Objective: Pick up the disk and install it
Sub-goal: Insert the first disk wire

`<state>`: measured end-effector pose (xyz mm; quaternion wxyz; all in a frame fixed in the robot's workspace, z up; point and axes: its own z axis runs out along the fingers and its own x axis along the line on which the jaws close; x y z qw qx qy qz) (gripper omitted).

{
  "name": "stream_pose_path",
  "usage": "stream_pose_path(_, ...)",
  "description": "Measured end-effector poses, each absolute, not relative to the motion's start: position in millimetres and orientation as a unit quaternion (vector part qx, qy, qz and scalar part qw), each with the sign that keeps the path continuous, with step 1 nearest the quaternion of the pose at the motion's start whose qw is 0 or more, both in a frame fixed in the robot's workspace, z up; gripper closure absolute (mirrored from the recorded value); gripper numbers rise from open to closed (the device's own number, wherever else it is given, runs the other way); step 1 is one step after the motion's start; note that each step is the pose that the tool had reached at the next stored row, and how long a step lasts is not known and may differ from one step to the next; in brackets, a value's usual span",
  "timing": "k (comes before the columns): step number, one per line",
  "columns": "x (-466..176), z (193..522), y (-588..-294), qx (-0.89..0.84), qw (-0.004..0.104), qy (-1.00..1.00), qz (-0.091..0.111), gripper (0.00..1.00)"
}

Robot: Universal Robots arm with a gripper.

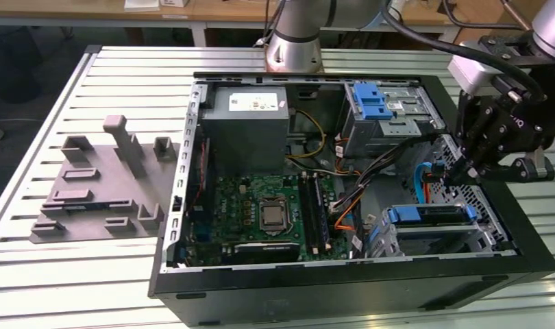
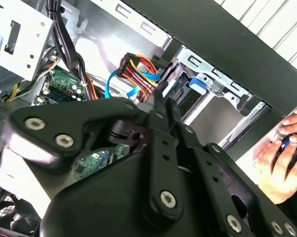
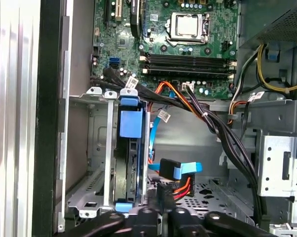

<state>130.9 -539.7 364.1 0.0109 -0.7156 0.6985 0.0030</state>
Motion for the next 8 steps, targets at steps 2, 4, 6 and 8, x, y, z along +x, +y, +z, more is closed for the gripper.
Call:
stream_pose_path(2, 129.7, 363.9, -538.7, -0.715, 0.01, 0.699, 0.001, 0.76)
stream_pose_path(4, 129.3, 363.3, -537.2, -0.713, 0.01, 0.701, 0.0, 0.75)
stream_pose_path(6, 129.2, 362.3, -536.1, -0.71, 0.01, 0.704, 0.0, 0.75)
stream_pose_path(8, 129.2, 361.0, -535.0, -0.71, 0.01, 0.704, 0.0, 0.69)
